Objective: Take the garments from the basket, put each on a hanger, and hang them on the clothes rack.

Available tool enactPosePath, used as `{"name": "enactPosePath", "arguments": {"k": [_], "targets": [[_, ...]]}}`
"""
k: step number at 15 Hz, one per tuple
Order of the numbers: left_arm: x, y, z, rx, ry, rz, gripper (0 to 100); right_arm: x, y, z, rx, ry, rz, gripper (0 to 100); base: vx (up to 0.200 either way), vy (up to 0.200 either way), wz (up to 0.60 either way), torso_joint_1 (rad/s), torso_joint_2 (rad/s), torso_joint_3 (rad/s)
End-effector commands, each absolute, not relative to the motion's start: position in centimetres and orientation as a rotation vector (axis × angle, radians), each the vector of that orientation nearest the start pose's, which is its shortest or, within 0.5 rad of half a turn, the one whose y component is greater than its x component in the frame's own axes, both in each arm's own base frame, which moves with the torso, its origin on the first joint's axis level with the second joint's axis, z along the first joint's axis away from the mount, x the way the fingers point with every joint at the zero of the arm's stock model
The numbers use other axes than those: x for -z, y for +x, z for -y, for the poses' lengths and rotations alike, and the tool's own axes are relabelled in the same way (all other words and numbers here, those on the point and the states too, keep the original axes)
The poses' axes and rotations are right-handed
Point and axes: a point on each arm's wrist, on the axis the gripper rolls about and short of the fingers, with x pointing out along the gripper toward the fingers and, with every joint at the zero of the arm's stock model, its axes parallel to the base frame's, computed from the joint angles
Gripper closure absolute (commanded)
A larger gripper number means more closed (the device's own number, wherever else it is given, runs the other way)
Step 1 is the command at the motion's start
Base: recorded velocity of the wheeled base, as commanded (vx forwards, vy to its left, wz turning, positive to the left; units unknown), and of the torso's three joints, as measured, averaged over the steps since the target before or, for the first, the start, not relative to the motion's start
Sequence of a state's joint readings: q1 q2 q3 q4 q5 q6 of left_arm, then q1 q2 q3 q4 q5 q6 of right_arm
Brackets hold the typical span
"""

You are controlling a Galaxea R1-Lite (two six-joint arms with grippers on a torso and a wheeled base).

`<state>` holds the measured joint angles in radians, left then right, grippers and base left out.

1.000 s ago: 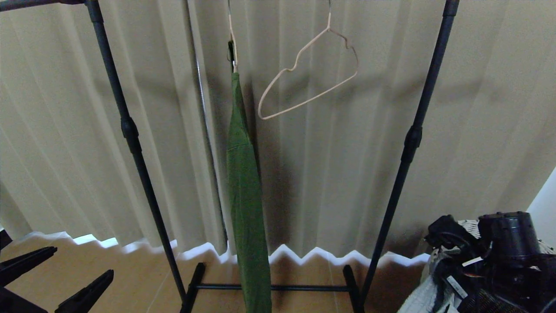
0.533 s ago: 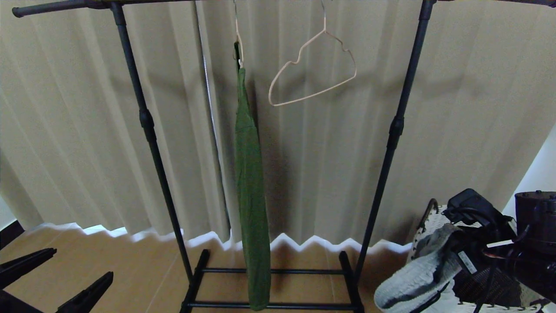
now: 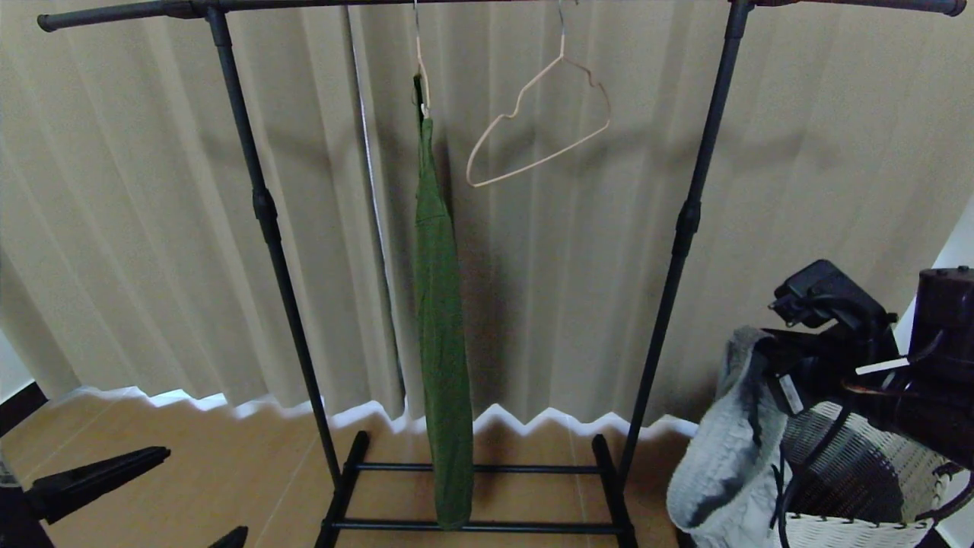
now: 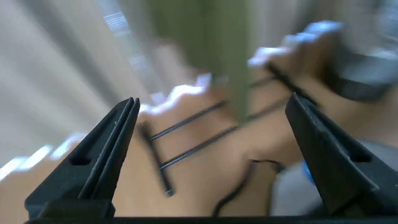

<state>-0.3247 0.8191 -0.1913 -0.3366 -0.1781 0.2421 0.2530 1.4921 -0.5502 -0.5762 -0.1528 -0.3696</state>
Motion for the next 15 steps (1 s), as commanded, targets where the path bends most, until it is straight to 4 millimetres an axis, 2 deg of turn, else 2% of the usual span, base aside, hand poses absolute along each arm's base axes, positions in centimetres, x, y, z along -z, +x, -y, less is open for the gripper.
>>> {"name": "enactPosePath", "arguments": {"k": [1,3,5,8,11,12,14,15], "targets": [[-16.3,8.3,5.0,0.736,0.263,-0.218,0,-20.1,23.0,-7.6,-0.236,-0.385,-0.191,100,0.000,0.000,0.00,0.000,0.00,0.000],[-16.9,9.7,7.0,0.831,0.265,-0.257,0,-22.3,22.5,-9.0,-0.287,-0.366,-0.101,100,0.000,0.000,0.00,0.000,0.00,0.000],[-17.2,12.0,9.9,0.897,0.265,-0.333,0,-24.0,21.5,-11.0,-0.367,-0.332,-0.026,100,0.000,0.000,0.00,0.000,0.00,0.000],[-17.4,14.9,14.8,0.956,0.173,-0.451,0,-25.3,20.5,-12.3,-0.448,-0.267,0.023,100,0.000,0.000,0.00,0.000,0.00,0.000],[-15.6,18.0,20.6,0.895,0.128,-0.548,0,-26.5,19.3,-12.9,-0.586,-0.208,0.075,100,0.000,0.000,0.00,0.000,0.00,0.000],[-15.1,18.5,21.6,0.887,0.112,-0.555,0,-26.6,19.3,-12.9,-0.599,-0.206,0.079,100,0.000,0.000,0.00,0.000,0.00,0.000],[-13.8,20.0,25.3,0.907,0.037,-0.553,0,-26.9,18.8,-13.0,-0.631,-0.201,0.096,100,0.000,0.000,0.00,0.000,0.00,0.000],[-13.4,20.2,26.4,0.915,0.018,-0.562,0,-27.1,18.5,-13.3,-0.649,-0.197,0.103,100,0.000,0.000,0.00,0.000,0.00,0.000]]}}
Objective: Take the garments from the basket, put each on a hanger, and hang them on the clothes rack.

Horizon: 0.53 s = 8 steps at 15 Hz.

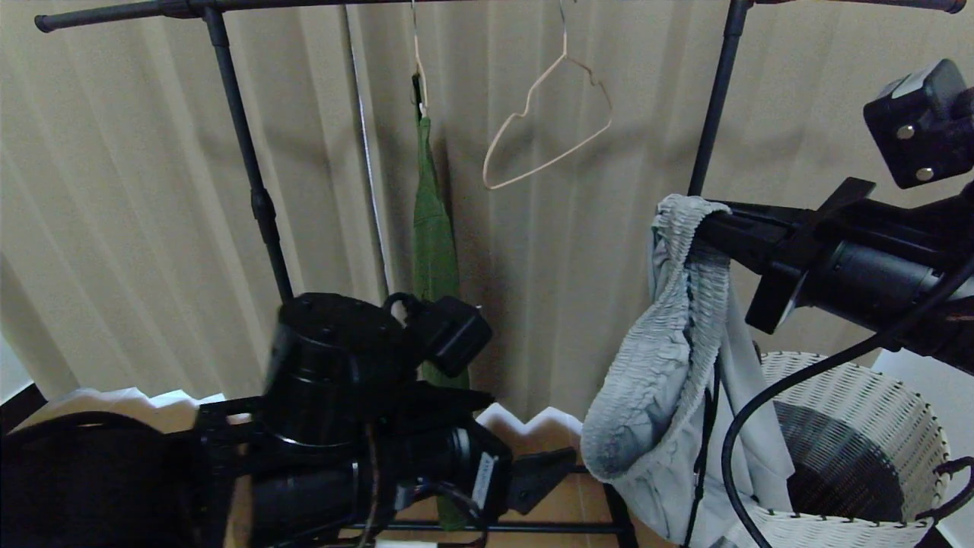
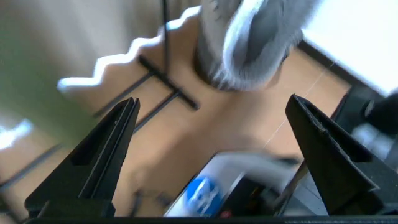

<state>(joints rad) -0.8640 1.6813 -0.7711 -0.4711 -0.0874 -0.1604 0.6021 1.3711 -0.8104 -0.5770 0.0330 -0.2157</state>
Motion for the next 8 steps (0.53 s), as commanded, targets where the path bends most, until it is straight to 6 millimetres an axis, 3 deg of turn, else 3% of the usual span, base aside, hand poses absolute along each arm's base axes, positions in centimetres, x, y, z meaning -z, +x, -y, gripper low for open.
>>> {"name": "enactPosePath", "arguments": {"k": [1,5,8], "targets": [[-13.1,20.4,26.9,0.914,0.016,-0.570,0,-27.1,18.3,-13.3,-0.654,-0.197,0.107,100,0.000,0.000,0.00,0.000,0.00,0.000],[-10.8,23.0,29.3,0.864,-0.055,-0.633,0,-27.5,17.6,-13.4,-0.676,-0.188,0.125,100,0.000,0.000,0.00,0.000,0.00,0.000],[-10.5,23.6,28.8,0.832,-0.057,-0.637,0,-27.7,17.3,-13.2,-0.675,-0.185,0.134,100,0.000,0.000,0.00,0.000,0.00,0.000]]}}
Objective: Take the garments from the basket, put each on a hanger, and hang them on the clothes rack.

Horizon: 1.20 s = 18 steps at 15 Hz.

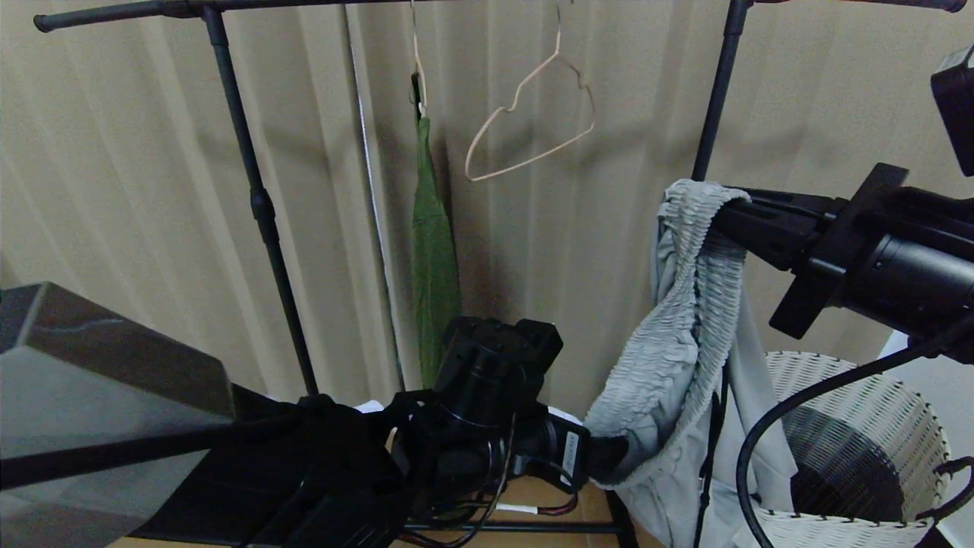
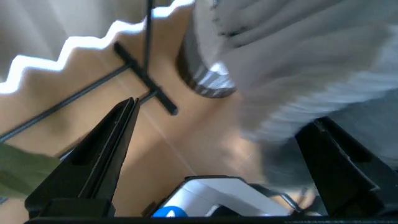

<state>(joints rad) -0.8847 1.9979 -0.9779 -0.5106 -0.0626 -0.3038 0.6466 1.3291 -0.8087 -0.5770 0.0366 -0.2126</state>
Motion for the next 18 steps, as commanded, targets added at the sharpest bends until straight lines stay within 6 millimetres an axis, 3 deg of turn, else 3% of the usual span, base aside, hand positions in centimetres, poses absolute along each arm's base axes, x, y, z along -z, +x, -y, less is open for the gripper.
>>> {"name": "enactPosePath", "arguments": {"k": [1,3,4,8,11,14,15,18], "targets": [[-10.4,23.9,28.4,0.817,-0.057,-0.643,0,-27.9,17.2,-13.1,-0.674,-0.184,0.140,100,0.000,0.000,0.00,0.000,0.00,0.000],[-10.0,23.8,28.0,0.806,-0.051,-0.659,0,-28.0,17.2,-13.1,-0.673,-0.182,0.144,100,0.000,0.000,0.00,0.000,0.00,0.000],[-10.0,23.8,28.0,0.806,-0.051,-0.659,100,-28.0,17.2,-13.1,-0.673,-0.182,0.144,100,0.000,0.000,0.00,0.000,0.00,0.000],[-11.1,22.4,26.3,0.774,-0.027,-0.631,100,-27.7,17.5,-13.2,-0.670,-0.186,0.133,100,0.000,0.000,0.00,0.000,0.00,0.000],[-12.0,20.1,22.6,0.672,0.074,-0.570,100,-27.2,18.8,-13.3,-0.644,-0.197,0.103,100,0.000,0.000,0.00,0.000,0.00,0.000],[-17.2,20.1,18.1,0.598,0.027,-0.432,100,-27.5,19.8,-13.7,-0.631,-0.195,0.107,100,0.000,0.000,0.00,0.000,0.00,0.000],[-20.0,20.1,15.7,0.550,0.036,-0.375,100,-28.1,20.1,-13.9,-0.629,-0.190,0.123,100,0.000,0.000,0.00,0.000,0.00,0.000],[-26.2,20.6,12.7,0.480,-0.009,-0.267,100,-29.5,20.4,-13.7,-0.612,-0.177,0.170,100,0.000,0.000,0.00,0.000,0.00,0.000]]}}
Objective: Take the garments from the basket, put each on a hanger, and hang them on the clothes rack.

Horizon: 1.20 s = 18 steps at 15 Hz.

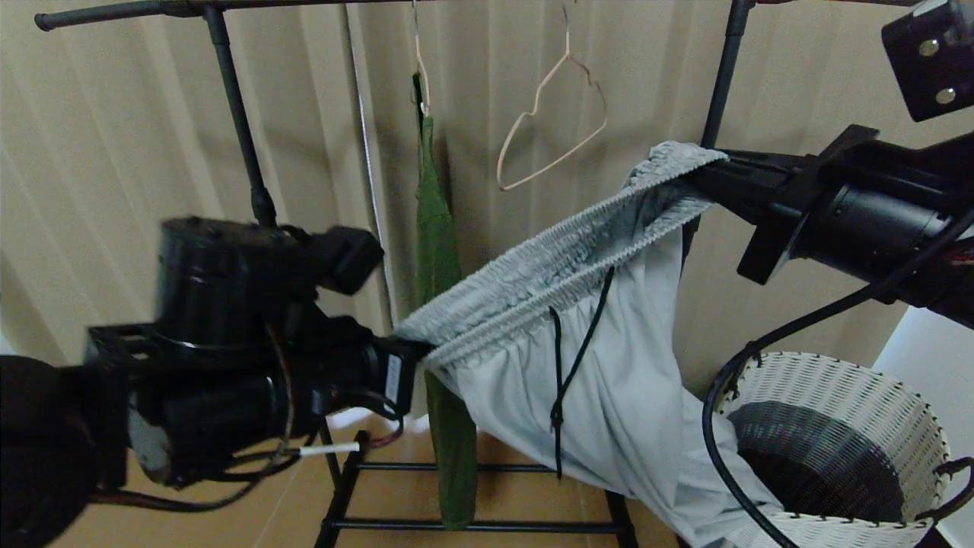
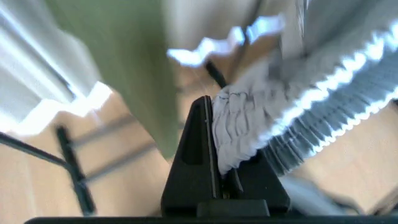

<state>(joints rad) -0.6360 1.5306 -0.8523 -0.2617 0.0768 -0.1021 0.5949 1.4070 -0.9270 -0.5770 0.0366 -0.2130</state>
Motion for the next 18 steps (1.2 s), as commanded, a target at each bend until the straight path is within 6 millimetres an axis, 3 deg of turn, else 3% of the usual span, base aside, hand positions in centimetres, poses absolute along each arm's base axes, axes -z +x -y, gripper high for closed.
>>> {"name": "enactPosePath", "arguments": {"k": [1,5,7,9,12,14,18], "targets": [[-29.2,21.1,11.9,0.449,-0.018,-0.197,100,-30.2,20.7,-13.3,-0.587,-0.172,0.190,100,0.000,0.000,0.00,0.000,0.00,0.000],[-36.6,22.2,12.4,0.451,-0.019,-0.022,100,-32.1,21.9,-11.0,-0.476,-0.166,0.245,100,0.000,0.000,0.00,0.000,0.00,0.000],[-37.7,22.7,13.8,0.484,-0.009,-0.033,100,-33.0,22.1,-10.3,-0.440,-0.163,0.270,100,0.000,0.000,0.00,0.000,0.00,0.000],[-36.6,22.9,15.3,0.523,0.004,-0.084,100,-32.2,22.2,-10.2,-0.444,-0.123,0.232,100,0.000,0.000,0.00,0.000,0.00,0.000],[-32.5,23.0,16.6,0.550,0.054,-0.218,100,-30.5,22.6,-9.6,-0.422,-0.106,0.167,100,0.000,0.000,0.00,0.000,0.00,0.000],[-31.4,23.0,16.6,0.549,0.065,-0.255,100,-29.9,22.8,-9.4,-0.414,-0.098,0.142,100,0.000,0.000,0.00,0.000,0.00,0.000],[-31.5,22.8,16.5,0.545,0.060,-0.252,100,-29.1,23.1,-9.4,-0.412,-0.081,0.109,100,0.000,0.000,0.00,0.000,0.00,0.000]]}}
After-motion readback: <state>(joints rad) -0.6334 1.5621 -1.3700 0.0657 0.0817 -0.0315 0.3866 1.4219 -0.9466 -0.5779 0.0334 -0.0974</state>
